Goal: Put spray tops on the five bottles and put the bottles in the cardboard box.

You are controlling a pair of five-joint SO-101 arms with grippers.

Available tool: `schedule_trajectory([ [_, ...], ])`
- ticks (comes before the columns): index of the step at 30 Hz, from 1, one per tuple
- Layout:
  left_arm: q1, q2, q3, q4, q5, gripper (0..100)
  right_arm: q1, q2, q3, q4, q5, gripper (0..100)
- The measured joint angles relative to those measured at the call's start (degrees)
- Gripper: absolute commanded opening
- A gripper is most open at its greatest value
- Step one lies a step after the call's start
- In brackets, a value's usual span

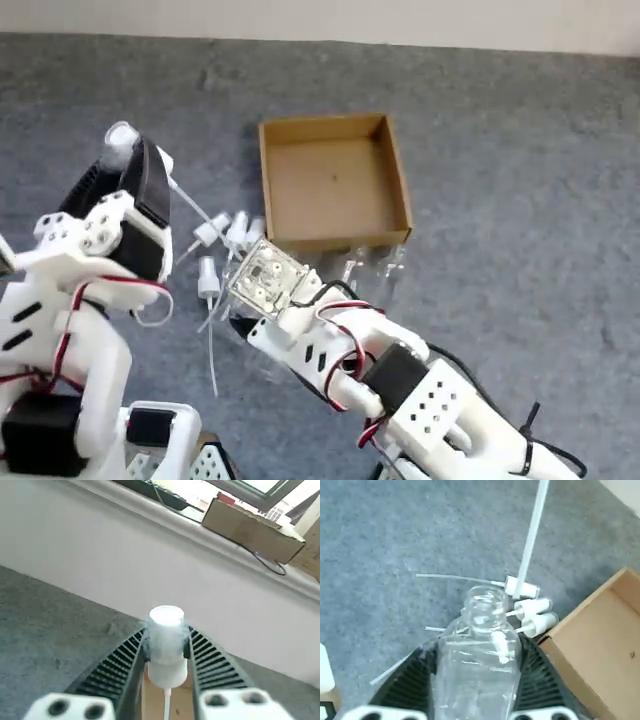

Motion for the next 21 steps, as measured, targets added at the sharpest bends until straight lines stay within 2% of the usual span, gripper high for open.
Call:
schedule_trajectory([
  [14,0.62,-5.1,7.03,1.58,-3.08,0,0.0,-0.18,0.09,0.0,0.0,0.4],
  [21,5.98,-5.1,11.34,1.93,-3.16,0,1.76,-0.18,0.09,0.0,0.0,0.4],
])
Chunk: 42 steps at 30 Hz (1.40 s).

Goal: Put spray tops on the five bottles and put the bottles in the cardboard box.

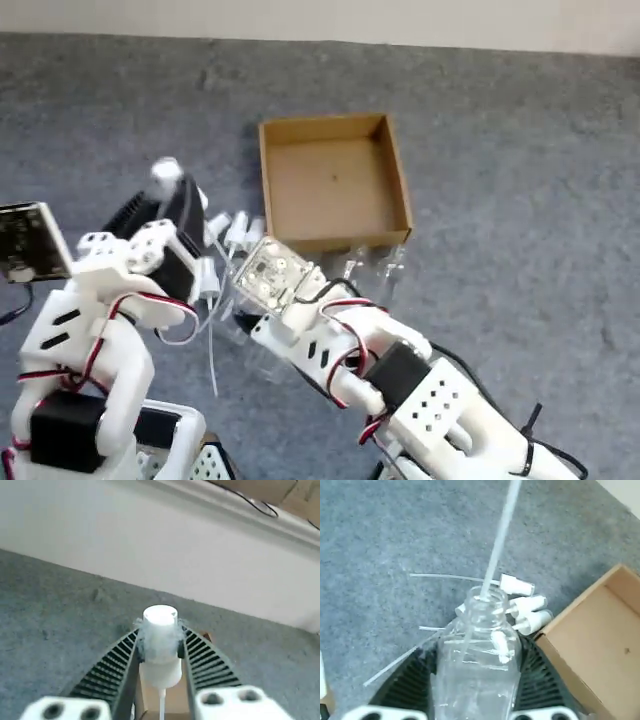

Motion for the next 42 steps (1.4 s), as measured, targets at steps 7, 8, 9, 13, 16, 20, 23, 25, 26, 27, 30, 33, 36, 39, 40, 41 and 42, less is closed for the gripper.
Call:
schedule_trajectory([
  [7,3.52,0.09,7.12,0.0,0.09,0,0.88,0.0,1.76,-4.92,-0.26,0.4],
  [8,4.84,0.35,7.56,0.0,-0.18,0,0.88,0.0,2.55,-7.12,-0.26,0.4],
  [9,5.63,0.53,7.74,0.0,-1.05,0,0.97,0.0,3.43,-9.49,-0.44,0.4],
  [13,7.74,0.18,8.18,0.0,-3.52,0,0.97,0.0,7.56,-18.64,-4.48,0.4],
  [16,7.91,0.0,9.58,0.0,-3.6,0,3.08,0.0,8.09,-20.57,-6.77,0.4],
  [20,8.35,-0.7,11.96,-0.44,-3.96,0,6.51,0.09,8.18,-20.66,-10.02,0.4],
  [23,8.44,-0.79,13.45,-0.53,-5.98,0,7.12,0.18,8.26,-20.66,-10.73,0.4],
  [25,8.53,-0.79,14.24,-0.26,-6.86,0,7.38,0.0,8.0,-20.84,-11.08,0.4],
  [26,8.26,-0.7,15.12,0.09,-7.12,0,7.47,-0.44,8.0,-21.19,-11.08,0.4],
  [27,9.23,0.09,15.3,0.0,-7.12,0,7.38,-0.44,8.0,-21.36,-11.08,0.4],
  [30,10.29,0.18,15.38,-0.09,-7.47,0,7.12,-0.62,8.0,-21.54,-11.08,0.4],
  [33,10.81,-0.09,15.47,-0.62,-7.56,0,6.42,-0.53,8.09,-21.63,-10.46,0.4],
  [36,10.81,0.26,15.47,-0.62,-8.88,0,6.33,-0.53,8.09,-21.63,-9.76,0.4],
  [39,9.58,0.09,15.47,-0.62,-10.99,0,6.15,-0.53,8.09,-21.63,-9.49,0.4],
  [40,8.35,0.09,15.47,-0.62,-11.87,1,6.15,-0.53,8.09,-21.63,-9.49,0.4],
  [41,6.77,0.09,15.47,-0.62,-12.84,1,6.15,-0.53,8.09,-21.63,-9.49,0.4],
  [42,4.92,0.09,15.47,-0.62,-13.27,3,6.15,-0.53,8.09,-21.63,-9.49,0.4],
])
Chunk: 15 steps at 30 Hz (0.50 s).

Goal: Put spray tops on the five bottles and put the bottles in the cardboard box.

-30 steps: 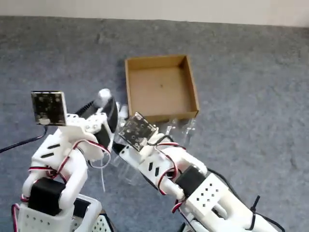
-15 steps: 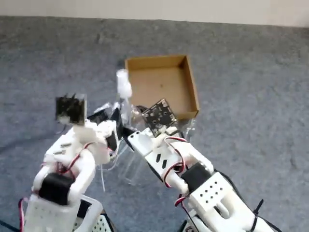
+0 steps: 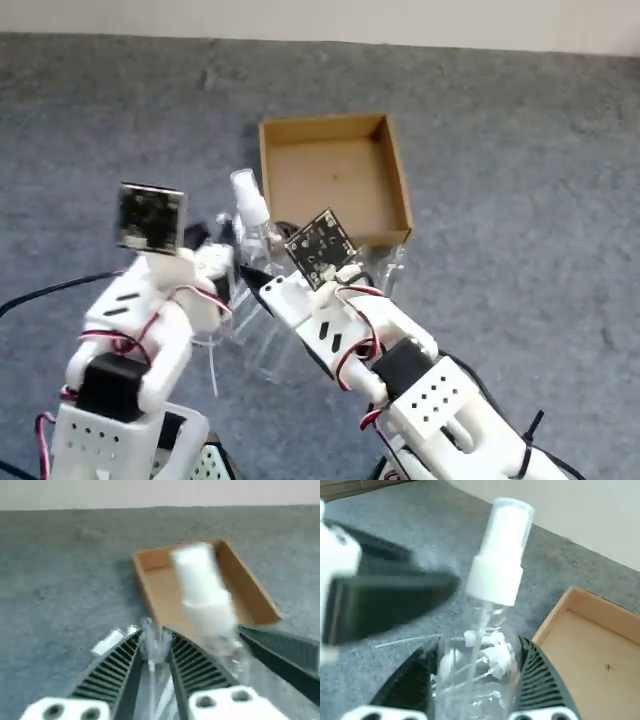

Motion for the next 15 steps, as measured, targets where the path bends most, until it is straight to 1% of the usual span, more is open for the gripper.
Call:
schedule_trajectory([
  [4,-9.93,0.09,-0.7,-1.58,-0.53,14,0.0,0.0,0.0,0.0,0.35,0.4],
  [6,-13.45,0.18,-2.73,-3.43,-0.53,13,0.0,0.0,0.0,0.0,0.53,0.4],
  [10,-14.51,2.64,-7.56,-8.7,-1.05,9,-0.26,0.0,0.0,0.0,2.29,0.4],
  [12,-14.07,6.59,-11.43,-9.76,-1.05,8,-1.23,0.0,0.0,0.0,2.99,0.4],
  [15,-11.52,15.12,-18.29,-9.93,-1.05,8,-2.2,0.0,0.0,1.23,3.34,0.4],
])
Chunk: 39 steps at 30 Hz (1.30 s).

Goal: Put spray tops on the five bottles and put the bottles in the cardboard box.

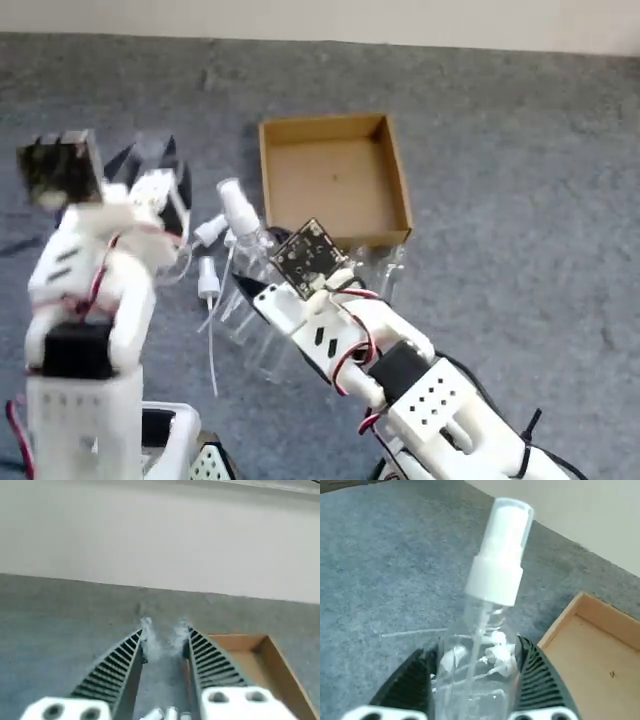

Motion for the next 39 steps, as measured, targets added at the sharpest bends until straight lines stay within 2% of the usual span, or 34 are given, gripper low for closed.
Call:
schedule_trajectory([
  [4,2.2,9.67,-5.98,2.29,-0.09,6,-0.35,0.0,0.0,0.44,0.0,0.4],
  [9,3.08,12.4,-5.89,2.9,-1.85,4,-0.35,0.0,0.0,0.44,0.18,0.4],
  [12,5.54,11.08,-2.02,3.08,-4.92,4,-0.35,0.0,0.09,0.53,0.35,0.4],
  [19,9.85,1.14,6.24,4.13,-6.07,4,-0.44,0.09,0.18,0.53,0.44,0.4],
  [26,13.89,-5.71,7.56,8.09,-8.35,4,-0.35,0.0,0.53,0.53,0.53,0.4],
  [33,13.89,-6.24,7.56,8.26,-8.62,5,-0.44,0.0,0.53,0.53,0.53,0.4],
  [39,5.89,-7.91,0.97,8.44,-8.62,5,-0.35,0.0,0.53,0.53,0.53,0.4],
])
